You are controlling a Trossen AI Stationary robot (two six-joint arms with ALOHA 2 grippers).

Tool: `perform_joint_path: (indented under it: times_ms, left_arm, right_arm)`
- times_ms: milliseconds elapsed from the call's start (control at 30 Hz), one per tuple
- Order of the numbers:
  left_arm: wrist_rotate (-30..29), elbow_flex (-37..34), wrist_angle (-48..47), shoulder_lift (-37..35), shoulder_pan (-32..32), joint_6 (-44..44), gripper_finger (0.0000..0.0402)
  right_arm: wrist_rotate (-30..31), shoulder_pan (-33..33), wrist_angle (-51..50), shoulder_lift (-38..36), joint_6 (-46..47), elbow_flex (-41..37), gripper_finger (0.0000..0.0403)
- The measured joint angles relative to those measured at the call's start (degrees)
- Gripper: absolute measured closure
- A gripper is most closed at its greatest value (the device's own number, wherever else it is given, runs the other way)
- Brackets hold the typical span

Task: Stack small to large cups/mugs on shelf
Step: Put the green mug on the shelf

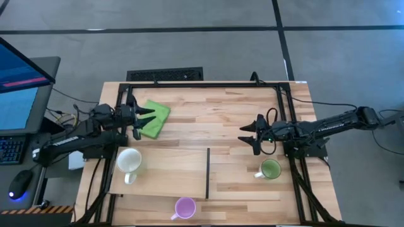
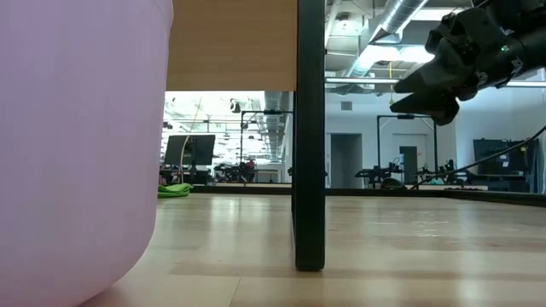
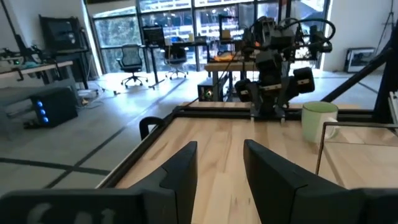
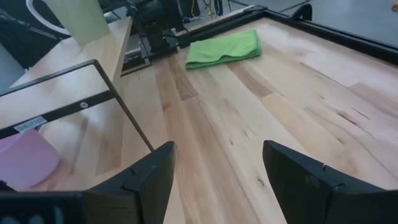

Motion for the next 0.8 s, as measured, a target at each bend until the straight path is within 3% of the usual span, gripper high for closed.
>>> perform_joint_path:
  times_ms: [500, 633, 800]
  left_arm:
    - [0.32, -5.87, 0.65, -7.88, 0.72, -0.96, 0.0280]
    - [0.32, -7.21, 0.48, -10.14, 0.72, -0.95, 0.0280]
    - [0.75, -7.28, 0.33, -11.80, 0.72, -0.27, 0.0280]
  right_arm:
    - [-1.80, -0.17, -3.82, 0.00, 3.48, 0.14, 0.0137]
    - [-4.32, -0.12, -8.35, 0.00, 3.50, 3.35, 0.0137]
    - [-4.32, -0.17, -22.25, 0.00, 3.50, 10.52, 0.0137]
